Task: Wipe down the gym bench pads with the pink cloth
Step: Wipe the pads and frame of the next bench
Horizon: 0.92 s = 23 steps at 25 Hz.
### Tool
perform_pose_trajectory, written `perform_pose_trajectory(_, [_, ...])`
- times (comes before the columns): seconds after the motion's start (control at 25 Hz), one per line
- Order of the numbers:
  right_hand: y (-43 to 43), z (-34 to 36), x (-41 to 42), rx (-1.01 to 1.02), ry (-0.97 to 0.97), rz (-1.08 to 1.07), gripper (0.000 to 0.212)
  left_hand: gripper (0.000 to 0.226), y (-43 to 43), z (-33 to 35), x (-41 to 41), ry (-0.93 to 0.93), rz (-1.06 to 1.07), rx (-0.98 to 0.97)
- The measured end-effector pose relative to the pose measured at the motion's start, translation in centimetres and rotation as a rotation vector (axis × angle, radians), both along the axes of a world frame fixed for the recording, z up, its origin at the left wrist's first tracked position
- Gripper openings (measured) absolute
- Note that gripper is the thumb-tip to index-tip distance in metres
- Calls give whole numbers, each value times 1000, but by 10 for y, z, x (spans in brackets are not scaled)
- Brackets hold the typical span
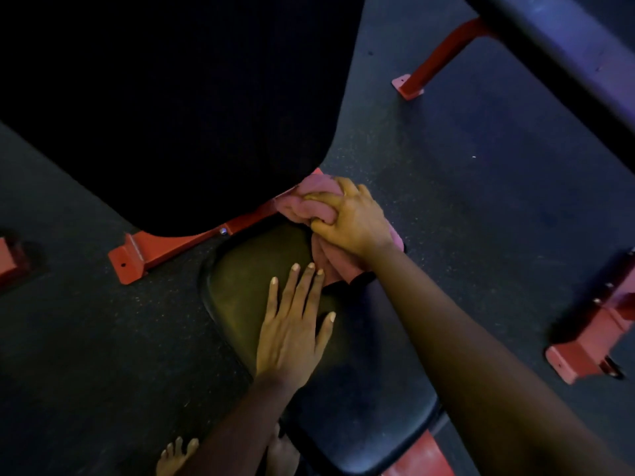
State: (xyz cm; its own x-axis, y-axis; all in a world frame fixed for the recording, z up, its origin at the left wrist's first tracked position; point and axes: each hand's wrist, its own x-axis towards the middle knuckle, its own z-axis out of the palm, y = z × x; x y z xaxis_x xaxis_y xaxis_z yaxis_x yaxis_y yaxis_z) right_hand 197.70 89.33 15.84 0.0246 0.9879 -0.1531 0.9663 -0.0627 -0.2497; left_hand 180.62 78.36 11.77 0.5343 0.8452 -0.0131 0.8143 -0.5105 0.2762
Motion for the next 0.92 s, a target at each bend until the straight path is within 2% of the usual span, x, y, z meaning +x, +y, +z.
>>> perform_pose_trajectory(0.08, [4,-2,19,-73,168,-129,50,62,-4,-1,0,48,-55,3])
perform_pose_trajectory(0.2, [-7,-2,39,-195,395,-180,53,63,-4,0,0,82,-79,7])
perform_pose_trajectory(0.44, [-96,-8,58,-280,594,-455,62,65,-4,0,1,107,-86,3])
perform_pose_trajectory(0.68, [-189,-7,63,-223,585,-531,59,65,-4,-2,1,157,-79,11])
perform_pose_trajectory(0.8, [-237,-15,55,-154,589,-701,60,65,-5,-3,0,154,-79,3])
perform_pose_trajectory(0.92, [-266,-19,25,67,659,-954,60,65,-5,-2,2,135,-76,-7])
